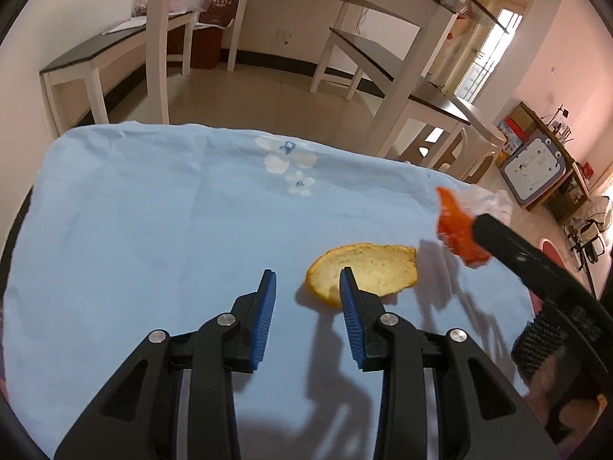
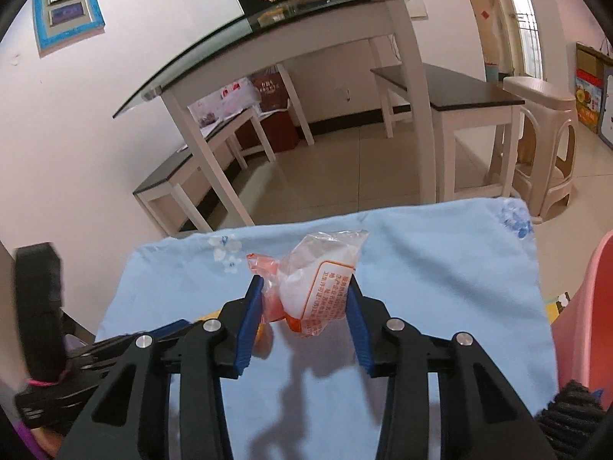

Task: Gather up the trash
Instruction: 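Grasp the clear plastic bag with the right tool while the left tool grasps the last orange peel, then carry both items over the pink bucket and open both tools to drop them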

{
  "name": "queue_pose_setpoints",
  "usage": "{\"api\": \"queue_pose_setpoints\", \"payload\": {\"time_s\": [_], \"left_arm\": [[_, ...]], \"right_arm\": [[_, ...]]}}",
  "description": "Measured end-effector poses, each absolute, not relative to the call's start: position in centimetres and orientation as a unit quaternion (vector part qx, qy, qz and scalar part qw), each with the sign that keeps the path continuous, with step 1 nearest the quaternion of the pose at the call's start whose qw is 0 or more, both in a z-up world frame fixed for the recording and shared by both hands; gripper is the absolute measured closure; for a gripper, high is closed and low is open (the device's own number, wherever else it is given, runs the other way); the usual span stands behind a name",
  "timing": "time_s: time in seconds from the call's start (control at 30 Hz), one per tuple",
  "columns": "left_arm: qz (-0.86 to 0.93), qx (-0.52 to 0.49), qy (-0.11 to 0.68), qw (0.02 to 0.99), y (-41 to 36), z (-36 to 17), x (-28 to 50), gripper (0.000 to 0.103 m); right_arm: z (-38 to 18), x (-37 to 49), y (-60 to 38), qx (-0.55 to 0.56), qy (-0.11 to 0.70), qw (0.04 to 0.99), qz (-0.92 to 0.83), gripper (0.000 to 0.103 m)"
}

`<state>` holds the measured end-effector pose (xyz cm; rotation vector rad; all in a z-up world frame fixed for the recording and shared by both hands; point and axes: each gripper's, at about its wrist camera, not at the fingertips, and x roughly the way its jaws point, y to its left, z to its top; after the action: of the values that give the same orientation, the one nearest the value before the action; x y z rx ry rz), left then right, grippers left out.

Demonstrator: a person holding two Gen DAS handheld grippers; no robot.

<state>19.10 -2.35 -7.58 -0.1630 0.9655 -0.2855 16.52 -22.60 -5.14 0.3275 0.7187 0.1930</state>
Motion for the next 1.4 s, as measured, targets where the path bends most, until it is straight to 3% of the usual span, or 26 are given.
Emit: {"api": "queue_pose_setpoints", "payload": {"time_s": [0.2, 0.23, 0.27, 0.4, 1.4], "left_arm": [[-0.133, -0.078, 0.442, 0.883, -2.8, -7.7, 19.0, 0.070], [-0.131, -0.075, 0.437, 0.887, -2.8, -7.7, 18.7, 0.075], [-0.130, -0.071, 0.434, 0.889, -3.0, -7.7, 18.4, 0.089], [-0.127, -0.075, 0.423, 0.894, -2.8, -7.0, 17.0, 0.098], [-0.133, -0.048, 0.345, 0.928, -5.6, 0.8, 1.2, 0.099]], "right_arm": [[-3.6, 15.1, -23.6, 0.167, 0.341, 0.921, 0.088, 0.062], [-3.5, 14.9, -23.8, 0.167, 0.340, 0.921, 0.087, 0.062], [-3.3, 14.5, -24.0, 0.167, 0.338, 0.922, 0.086, 0.062], [-2.7, 12.9, -24.6, 0.171, 0.335, 0.923, 0.085, 0.062], [1.0, -2.0, -24.8, 0.150, 0.315, 0.932, 0.099, 0.061]]}}
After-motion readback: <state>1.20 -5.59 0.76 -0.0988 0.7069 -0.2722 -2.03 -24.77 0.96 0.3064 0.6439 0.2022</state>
